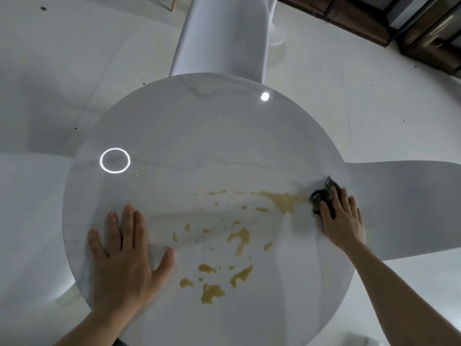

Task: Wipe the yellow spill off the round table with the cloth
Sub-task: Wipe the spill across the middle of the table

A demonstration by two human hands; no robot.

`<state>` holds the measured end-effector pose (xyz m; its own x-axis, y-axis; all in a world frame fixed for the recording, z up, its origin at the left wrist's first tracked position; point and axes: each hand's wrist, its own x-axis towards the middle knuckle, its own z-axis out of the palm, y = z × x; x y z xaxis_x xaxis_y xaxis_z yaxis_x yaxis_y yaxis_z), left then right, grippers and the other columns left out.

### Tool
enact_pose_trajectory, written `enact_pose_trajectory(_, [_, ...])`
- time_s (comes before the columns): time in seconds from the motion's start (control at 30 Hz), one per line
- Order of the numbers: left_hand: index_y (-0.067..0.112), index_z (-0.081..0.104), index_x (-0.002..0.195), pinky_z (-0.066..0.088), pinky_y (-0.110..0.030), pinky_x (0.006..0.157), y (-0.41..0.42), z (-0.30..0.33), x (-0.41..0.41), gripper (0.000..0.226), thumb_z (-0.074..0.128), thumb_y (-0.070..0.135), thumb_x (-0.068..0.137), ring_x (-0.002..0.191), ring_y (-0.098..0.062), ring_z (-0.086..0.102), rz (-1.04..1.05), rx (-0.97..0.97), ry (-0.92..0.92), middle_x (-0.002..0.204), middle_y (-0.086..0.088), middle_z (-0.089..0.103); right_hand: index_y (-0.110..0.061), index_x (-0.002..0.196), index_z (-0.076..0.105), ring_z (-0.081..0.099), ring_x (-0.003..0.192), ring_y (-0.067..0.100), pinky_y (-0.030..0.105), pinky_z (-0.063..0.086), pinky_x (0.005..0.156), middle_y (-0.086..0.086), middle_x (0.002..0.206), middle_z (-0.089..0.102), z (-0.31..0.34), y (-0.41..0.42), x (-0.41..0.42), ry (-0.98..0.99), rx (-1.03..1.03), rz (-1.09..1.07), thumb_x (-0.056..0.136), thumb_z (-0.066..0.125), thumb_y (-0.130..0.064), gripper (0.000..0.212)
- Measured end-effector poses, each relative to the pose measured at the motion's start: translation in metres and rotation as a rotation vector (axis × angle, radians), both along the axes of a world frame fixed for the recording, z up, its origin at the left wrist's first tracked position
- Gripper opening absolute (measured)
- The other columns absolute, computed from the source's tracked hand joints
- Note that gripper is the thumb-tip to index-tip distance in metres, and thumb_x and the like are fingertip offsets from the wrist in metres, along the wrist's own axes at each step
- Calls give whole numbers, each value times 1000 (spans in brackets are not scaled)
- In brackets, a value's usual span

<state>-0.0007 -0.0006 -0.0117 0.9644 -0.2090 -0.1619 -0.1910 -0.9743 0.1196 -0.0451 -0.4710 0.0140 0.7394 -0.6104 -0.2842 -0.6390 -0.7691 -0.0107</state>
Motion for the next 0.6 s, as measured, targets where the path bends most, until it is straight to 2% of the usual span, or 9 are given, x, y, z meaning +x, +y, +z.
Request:
enact_pose_trajectory(0.27, [-6, 32, 154, 16, -73, 117, -2, 3, 2, 102, 39, 67, 83, 151, -51, 25, 16, 9, 32, 167, -23, 30, -35, 159, 0, -4, 153, 25, 42, -2, 123, -1, 169, -2, -5, 53, 1, -23, -9, -194, 99, 19, -60, 67])
enact_pose_trajectory(0.4, [-6, 32, 154, 16, -74, 117, -1, 2, 2, 102, 38, 67, 83, 150, -53, 25, 8, 6, 32, 166, -24, 30, -35, 158, -1, -6, 153, 26, 43, -3, 123, 0, 168, -3, -6, 87, 26, -39, -3, -139, 98, 17, -64, 70])
enact_pose_trajectory(0.6, [-4, 29, 156, 12, -72, 118, 2, -2, 1, 103, 39, 68, 83, 152, -51, 23, -1, -8, 8, 168, -23, 27, -35, 158, -2, -9, 153, 29, 47, -3, 123, 0, 168, -6, -12, 155, 84, -57, -5, 80, 91, 7, -68, 75])
